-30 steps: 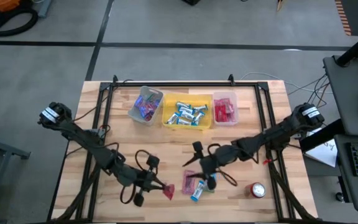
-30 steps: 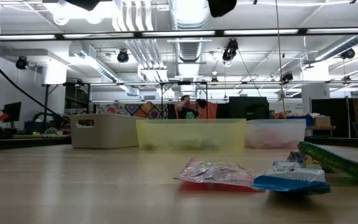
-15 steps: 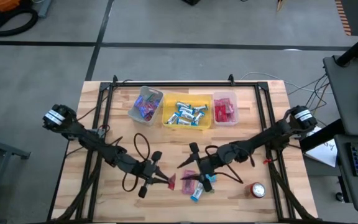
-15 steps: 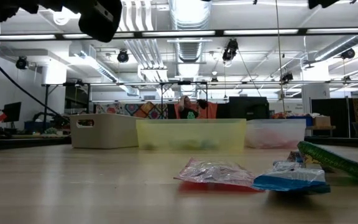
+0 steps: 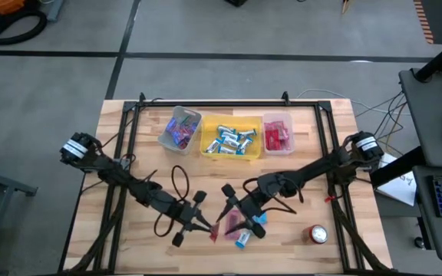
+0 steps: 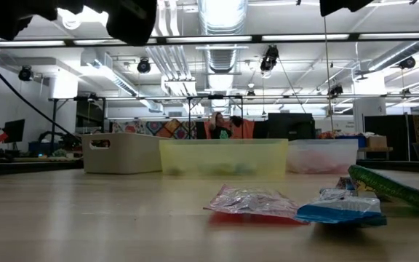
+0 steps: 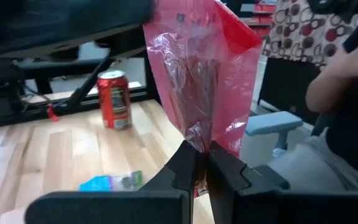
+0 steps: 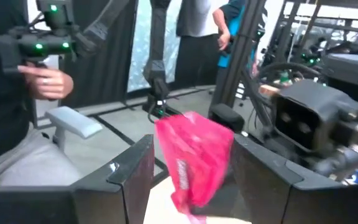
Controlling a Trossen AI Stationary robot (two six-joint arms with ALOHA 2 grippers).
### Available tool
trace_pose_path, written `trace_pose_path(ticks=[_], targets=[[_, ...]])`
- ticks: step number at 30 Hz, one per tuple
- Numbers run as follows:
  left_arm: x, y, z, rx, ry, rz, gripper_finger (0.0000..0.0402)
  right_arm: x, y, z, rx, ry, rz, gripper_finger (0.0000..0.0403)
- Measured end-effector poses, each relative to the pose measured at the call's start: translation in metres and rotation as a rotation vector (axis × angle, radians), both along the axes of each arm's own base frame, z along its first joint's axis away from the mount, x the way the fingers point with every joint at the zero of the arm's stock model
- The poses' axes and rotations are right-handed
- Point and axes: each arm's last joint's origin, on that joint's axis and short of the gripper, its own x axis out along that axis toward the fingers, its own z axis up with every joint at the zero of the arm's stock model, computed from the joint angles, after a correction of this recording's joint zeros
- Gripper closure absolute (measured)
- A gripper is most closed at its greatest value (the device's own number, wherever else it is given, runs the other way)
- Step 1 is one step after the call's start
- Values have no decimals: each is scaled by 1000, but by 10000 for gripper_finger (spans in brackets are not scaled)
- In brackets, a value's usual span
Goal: Sort candy
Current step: Put the red candy into the transparent bin
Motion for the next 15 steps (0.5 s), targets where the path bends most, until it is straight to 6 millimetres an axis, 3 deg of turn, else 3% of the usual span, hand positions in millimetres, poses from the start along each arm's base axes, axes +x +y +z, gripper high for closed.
trace_pose_path(ticks=[15], targets=[[16,19,11,7,-66,49,397,2,0,5,6,-17,-2,210]])
